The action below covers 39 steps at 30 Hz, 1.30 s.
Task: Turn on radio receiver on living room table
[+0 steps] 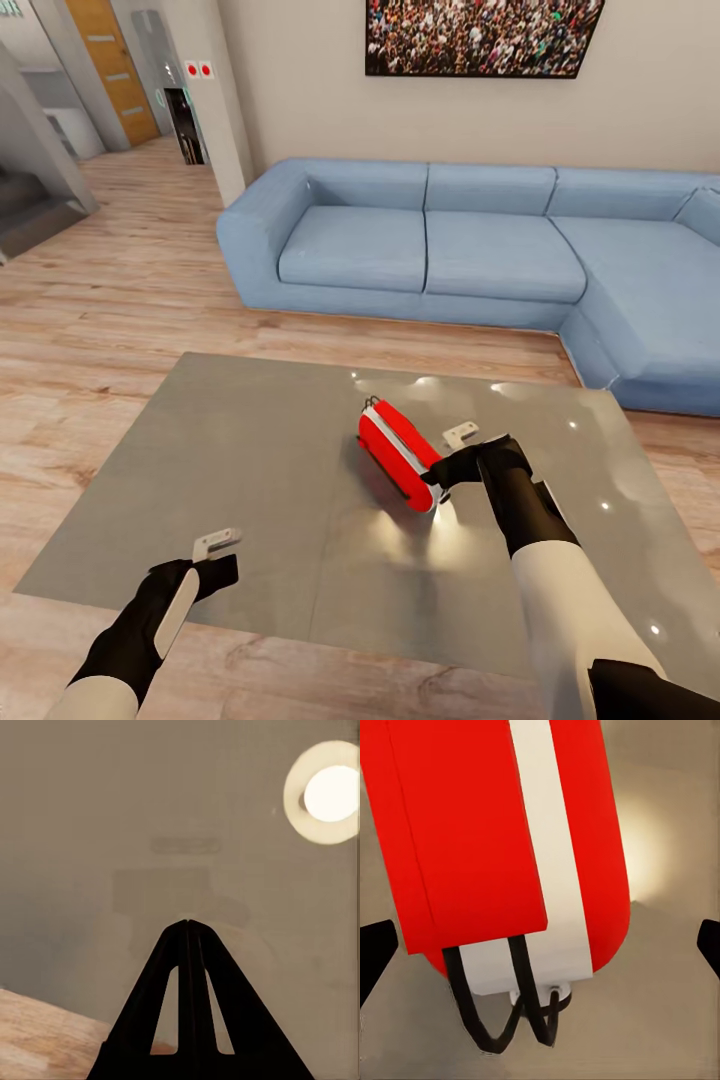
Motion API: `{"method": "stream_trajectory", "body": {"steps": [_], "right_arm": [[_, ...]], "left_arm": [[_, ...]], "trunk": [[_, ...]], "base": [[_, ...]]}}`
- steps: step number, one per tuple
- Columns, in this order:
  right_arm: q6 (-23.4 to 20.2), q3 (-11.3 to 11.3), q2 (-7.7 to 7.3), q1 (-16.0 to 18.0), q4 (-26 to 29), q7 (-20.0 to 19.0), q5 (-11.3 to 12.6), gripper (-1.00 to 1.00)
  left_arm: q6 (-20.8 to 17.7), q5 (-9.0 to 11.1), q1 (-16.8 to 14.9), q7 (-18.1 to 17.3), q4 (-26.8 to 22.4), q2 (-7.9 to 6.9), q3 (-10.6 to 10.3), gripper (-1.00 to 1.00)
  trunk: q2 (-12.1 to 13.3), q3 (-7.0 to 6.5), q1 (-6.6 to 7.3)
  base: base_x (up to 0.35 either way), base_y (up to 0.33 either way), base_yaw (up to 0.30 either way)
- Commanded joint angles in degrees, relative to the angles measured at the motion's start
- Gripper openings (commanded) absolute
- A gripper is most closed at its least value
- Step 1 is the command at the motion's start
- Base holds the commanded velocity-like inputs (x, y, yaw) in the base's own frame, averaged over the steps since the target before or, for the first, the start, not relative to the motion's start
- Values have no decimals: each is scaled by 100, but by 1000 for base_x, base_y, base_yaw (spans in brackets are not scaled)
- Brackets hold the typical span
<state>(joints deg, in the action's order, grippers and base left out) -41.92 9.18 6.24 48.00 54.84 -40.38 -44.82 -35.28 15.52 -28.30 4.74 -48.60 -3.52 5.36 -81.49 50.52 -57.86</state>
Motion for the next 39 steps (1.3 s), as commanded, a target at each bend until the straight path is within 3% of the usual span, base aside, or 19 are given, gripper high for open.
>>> {"method": "stream_trajectory", "body": {"steps": [1,39], "right_arm": [[0,-1,0,1,0,2,0,100],[0,-4,0,-1,0,4,14,100]], "left_arm": [[10,-2,0,3,0,0,0,-100],[52,-5,0,12,8,-26,0,-100]], "trunk": [[42,-19,23],[1566,-701,857]], "base": [[0,0,0],[0,0,0]]}}
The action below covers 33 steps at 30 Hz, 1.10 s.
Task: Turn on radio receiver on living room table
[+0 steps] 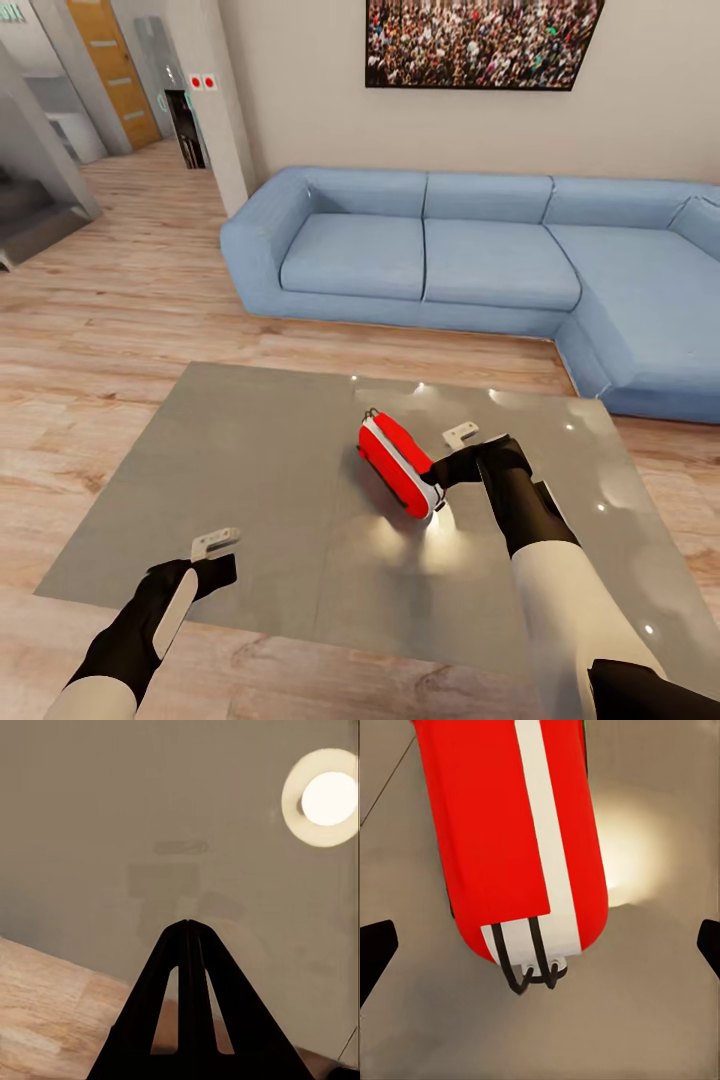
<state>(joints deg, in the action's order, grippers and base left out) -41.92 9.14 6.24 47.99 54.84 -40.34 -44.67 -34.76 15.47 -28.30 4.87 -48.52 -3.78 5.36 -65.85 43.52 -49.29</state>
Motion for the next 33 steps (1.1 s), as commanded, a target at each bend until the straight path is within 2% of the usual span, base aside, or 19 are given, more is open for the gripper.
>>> {"method": "stream_trajectory", "body": {"steps": [1,20,33], "right_arm": [[0,0,0,2,0,0,-3,100],[0,8,0,3,0,8,2,100],[0,22,0,7,0,9,-15,100]], "left_arm": [[2,0,0,-1,-2,0,0,-100],[5,0,1,6,1,-1,0,-100],[5,-3,4,6,1,-2,0,-100]], "trunk": [[42,-19,23],[804,-360,440],[1325,-593,725]], "base": [[0,0,0],[-5,0,0],[-305,-38,0]]}}
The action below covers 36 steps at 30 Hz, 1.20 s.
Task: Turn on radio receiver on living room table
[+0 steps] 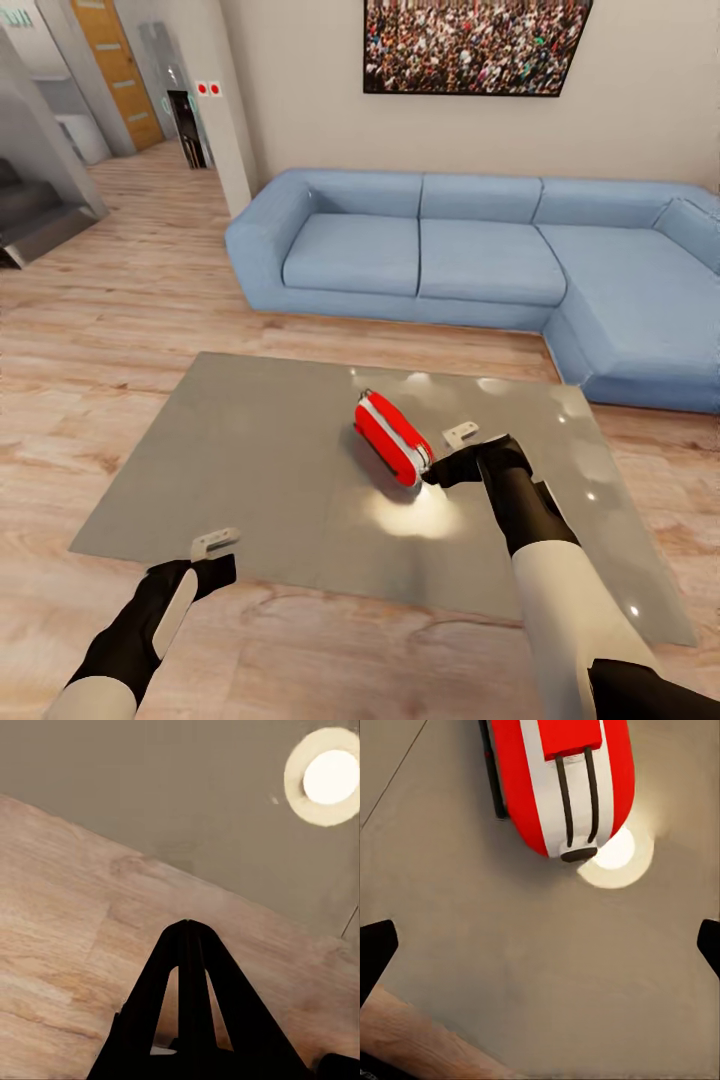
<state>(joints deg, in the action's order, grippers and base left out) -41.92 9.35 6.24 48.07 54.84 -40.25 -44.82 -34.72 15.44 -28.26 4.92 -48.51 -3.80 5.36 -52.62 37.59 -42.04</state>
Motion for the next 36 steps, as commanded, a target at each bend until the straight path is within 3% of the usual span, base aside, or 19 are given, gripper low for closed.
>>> {"method": "stream_trajectory", "body": {"steps": [1,10,22,27,31,34,36], "right_arm": [[0,5,0,-1,0,0,-3,100],[0,7,0,-5,0,281,11,100],[0,5,0,-3,-9,342,30,100],[7,22,0,-3,-104,341,45,100],[57,210,-11,-4,-352,342,51,100],[454,585,-22,-24,-634,343,47,100],[782,850,-25,-98,-862,343,41,100]], "left_arm": [[0,-1,-1,0,0,1,0,-100],[0,0,-2,0,0,2,0,-100],[0,-1,-4,0,0,-55,0,-100],[0,2,-3,-9,0,-64,0,-100],[0,3,-1,-22,2,-54,0,-100],[2,3,17,-25,72,-65,5,-100],[64,3,31,-26,370,-72,11,-100]], "trunk": [[42,-18,23],[403,-180,220],[884,-395,484],[884,-395,484],[884,-395,484],[884,-395,484],[884,-395,484]], "base": [[-334,-72,0],[-335,-73,0],[-279,-26,0],[-34,-1,0],[-4,0,0],[-1,0,0],[0,0,0]]}}
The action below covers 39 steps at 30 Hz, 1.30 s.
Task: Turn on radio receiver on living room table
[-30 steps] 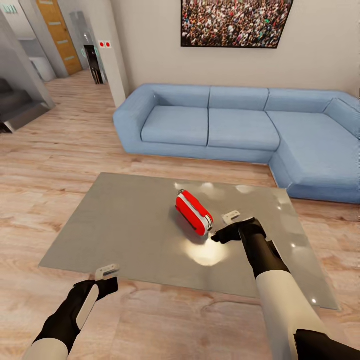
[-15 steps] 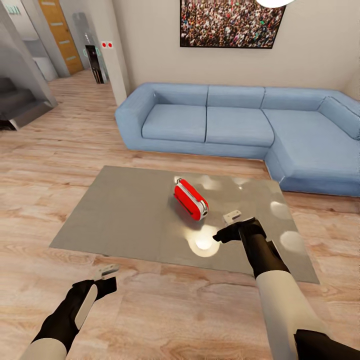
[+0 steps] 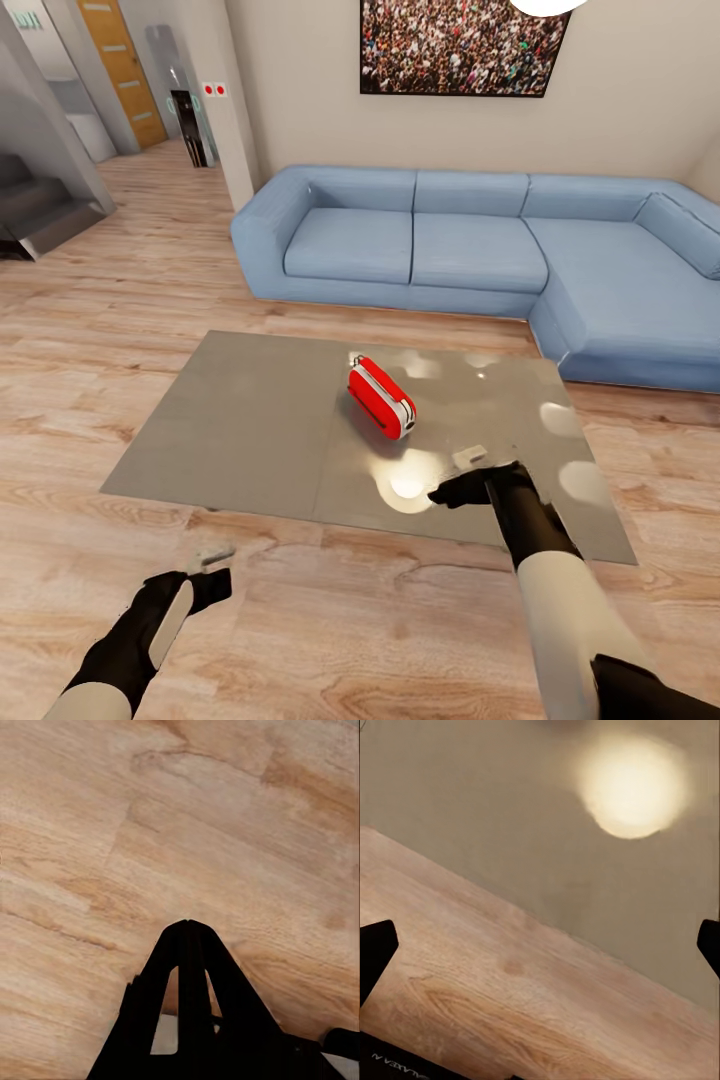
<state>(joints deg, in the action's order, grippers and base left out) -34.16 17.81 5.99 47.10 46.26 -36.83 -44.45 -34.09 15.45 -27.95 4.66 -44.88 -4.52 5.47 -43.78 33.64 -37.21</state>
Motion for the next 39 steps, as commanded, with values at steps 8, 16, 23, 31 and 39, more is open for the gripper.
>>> {"method": "stream_trajectory", "body": {"steps": [8,16,23,31,39], "right_arm": [[904,356,-14,-861,-535,7,-10,100],[2187,906,-157,-2019,-858,42,1,100],[3314,2402,-616,-2362,-2385,861,-255,100],[3693,2540,-761,-2502,-4539,4171,-585,100],[3723,2560,-724,-2512,-4793,4611,-629,100]], "left_arm": [[1728,9,8,-9,2007,-207,-54,-100],[3305,3,9,-18,3695,-435,-203,-100],[4632,-27,133,5,4846,-482,-395,-100],[4802,-778,905,23,4960,-500,-535,-100],[4775,-908,990,-11,4963,36,-530,-100]], "trunk": [[0,-1,0],[0,-1,0],[0,-1,0],[0,-1,0],[0,-1,0]], "base": [[0,0,0],[0,0,0],[0,0,0],[0,0,0],[0,0,0]]}}
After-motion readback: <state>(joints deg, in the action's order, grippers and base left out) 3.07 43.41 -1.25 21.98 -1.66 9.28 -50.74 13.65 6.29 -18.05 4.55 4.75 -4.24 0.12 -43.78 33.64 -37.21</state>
